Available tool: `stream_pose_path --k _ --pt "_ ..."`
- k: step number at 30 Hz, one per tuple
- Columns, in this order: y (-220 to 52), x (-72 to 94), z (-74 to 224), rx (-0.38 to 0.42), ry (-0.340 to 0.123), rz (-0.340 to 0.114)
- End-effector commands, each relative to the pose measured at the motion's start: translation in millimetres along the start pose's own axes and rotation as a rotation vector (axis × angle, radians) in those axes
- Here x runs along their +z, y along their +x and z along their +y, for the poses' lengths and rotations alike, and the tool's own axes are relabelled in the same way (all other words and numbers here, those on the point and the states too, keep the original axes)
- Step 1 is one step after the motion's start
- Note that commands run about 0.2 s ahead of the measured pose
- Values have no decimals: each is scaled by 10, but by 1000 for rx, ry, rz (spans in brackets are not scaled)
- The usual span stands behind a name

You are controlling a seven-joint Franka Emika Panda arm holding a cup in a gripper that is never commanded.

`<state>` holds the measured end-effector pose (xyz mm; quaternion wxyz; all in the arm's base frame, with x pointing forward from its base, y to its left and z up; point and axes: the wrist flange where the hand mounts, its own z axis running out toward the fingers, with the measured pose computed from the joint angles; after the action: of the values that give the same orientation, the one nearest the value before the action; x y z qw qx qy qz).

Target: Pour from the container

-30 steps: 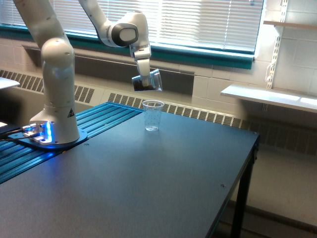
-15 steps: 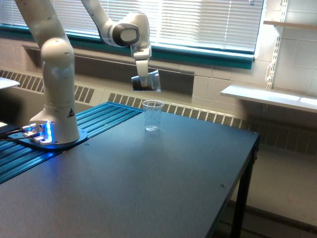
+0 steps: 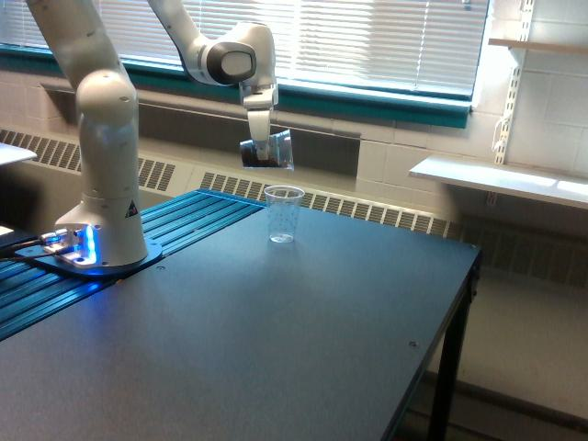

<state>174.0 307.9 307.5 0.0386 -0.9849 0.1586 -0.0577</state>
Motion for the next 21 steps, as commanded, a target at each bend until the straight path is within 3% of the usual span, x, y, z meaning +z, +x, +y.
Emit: stream_pose_path --k 1,21 --pt "128 -24 -33 82 -4 1" --pt "258 -5 -204 174 -9 -20"
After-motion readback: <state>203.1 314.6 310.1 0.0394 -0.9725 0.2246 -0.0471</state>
